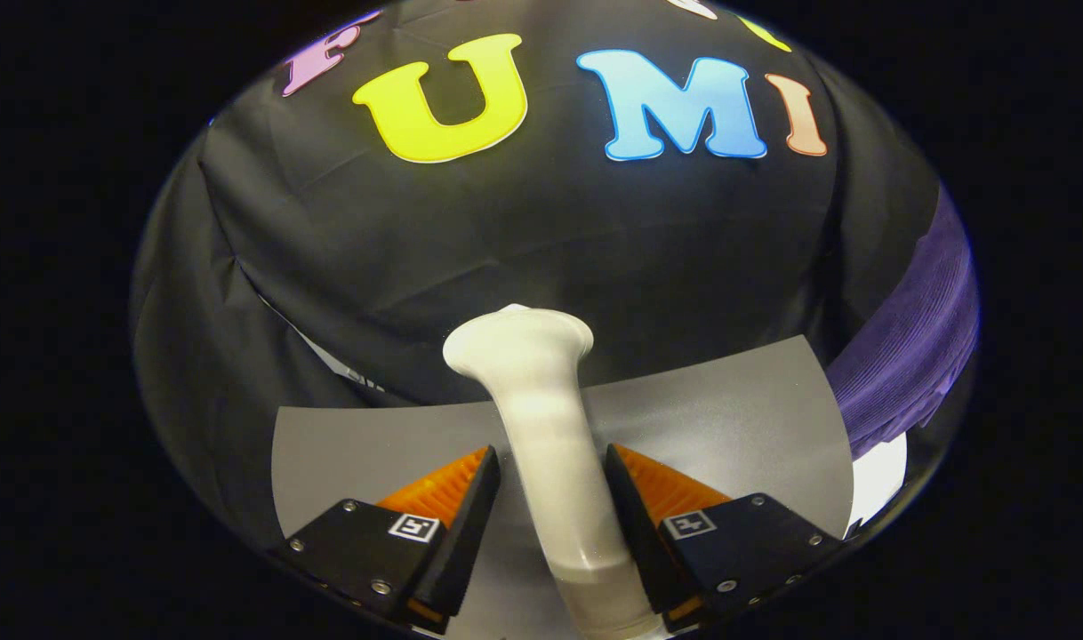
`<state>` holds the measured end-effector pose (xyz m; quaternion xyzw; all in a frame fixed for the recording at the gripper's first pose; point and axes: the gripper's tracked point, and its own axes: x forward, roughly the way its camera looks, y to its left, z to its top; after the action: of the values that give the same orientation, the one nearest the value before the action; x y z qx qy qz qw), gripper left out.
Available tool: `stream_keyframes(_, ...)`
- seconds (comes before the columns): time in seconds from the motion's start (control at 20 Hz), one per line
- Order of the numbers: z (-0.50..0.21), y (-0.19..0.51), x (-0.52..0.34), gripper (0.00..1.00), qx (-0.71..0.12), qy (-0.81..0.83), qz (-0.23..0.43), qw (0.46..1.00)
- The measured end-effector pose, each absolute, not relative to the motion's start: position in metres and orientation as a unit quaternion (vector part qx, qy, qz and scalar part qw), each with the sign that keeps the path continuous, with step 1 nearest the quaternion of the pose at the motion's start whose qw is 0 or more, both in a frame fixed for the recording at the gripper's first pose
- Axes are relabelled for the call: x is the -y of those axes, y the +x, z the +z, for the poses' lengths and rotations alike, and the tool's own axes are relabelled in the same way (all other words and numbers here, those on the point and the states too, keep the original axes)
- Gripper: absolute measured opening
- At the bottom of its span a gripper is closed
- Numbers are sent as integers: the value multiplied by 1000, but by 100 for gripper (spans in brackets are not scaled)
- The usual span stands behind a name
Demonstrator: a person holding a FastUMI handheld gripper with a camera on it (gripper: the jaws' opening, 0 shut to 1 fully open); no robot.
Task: Iron the clothes twice with a garment steamer, once on the left side and once on the right side.
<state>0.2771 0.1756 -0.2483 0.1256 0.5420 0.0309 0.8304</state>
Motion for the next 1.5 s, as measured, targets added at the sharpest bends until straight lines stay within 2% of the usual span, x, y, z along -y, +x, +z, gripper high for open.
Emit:
stream_keyframes(0.05, -249, 278, -173, 71, -541, 121, 31, 832)
stream_keyframes(0.1, -248, 277, -171, 56, -539, 121, 33, 833)
stream_keyframes(0.5, -248, 275, -168, 42, -508, 122, 26, 852)
stream_keyframes(0.75, -238, 270, -178, 39, -474, 116, 58, 871)
stream_keyframes(0.9, -204, 264, -186, 37, -422, 116, 98, 894)
stream_keyframes(1.5, -123, 160, -89, 37, -290, 80, 64, 951)
